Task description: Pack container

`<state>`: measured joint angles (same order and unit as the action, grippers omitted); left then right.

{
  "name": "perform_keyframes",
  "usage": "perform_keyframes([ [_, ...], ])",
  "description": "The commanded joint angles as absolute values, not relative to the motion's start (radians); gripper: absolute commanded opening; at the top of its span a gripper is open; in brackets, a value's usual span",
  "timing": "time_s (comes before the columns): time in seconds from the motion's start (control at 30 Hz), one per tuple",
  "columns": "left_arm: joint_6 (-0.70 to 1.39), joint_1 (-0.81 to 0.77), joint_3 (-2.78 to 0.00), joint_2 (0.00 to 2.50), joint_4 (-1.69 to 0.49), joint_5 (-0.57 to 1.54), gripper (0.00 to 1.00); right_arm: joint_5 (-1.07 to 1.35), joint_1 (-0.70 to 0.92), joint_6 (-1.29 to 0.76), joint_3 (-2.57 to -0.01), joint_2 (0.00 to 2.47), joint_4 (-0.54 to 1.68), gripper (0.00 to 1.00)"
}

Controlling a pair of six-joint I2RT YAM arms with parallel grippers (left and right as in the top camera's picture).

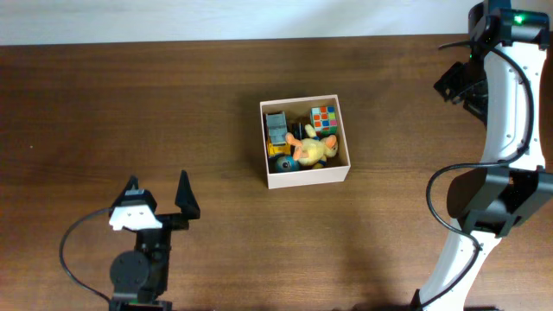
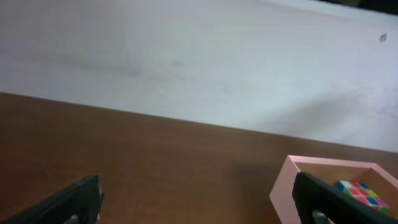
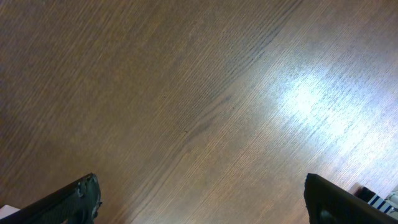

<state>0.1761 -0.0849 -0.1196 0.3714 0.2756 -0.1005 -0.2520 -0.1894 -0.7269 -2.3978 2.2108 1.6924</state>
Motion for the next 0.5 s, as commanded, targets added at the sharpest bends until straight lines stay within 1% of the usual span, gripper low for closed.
perform_keyframes([
  [0.0, 0.163, -0.064, -0.075, 0.295, 0.282, -0.083, 0.99, -0.255, -0.194, -0.734, -2.413, 2.211, 1.694, 0.99],
  [0.17, 0.163, -0.043, -0.033, 0.193, 0.247, -0.083, 0.99, -0.255, -0.194, -0.734, -2.413, 2.211, 1.694, 0.99],
  [0.47, 0.163, -0.023, -0.009, 0.019, 0.061, -0.083, 0.99, -0.255, -0.194, -0.734, -2.413, 2.211, 1.694, 0.99],
])
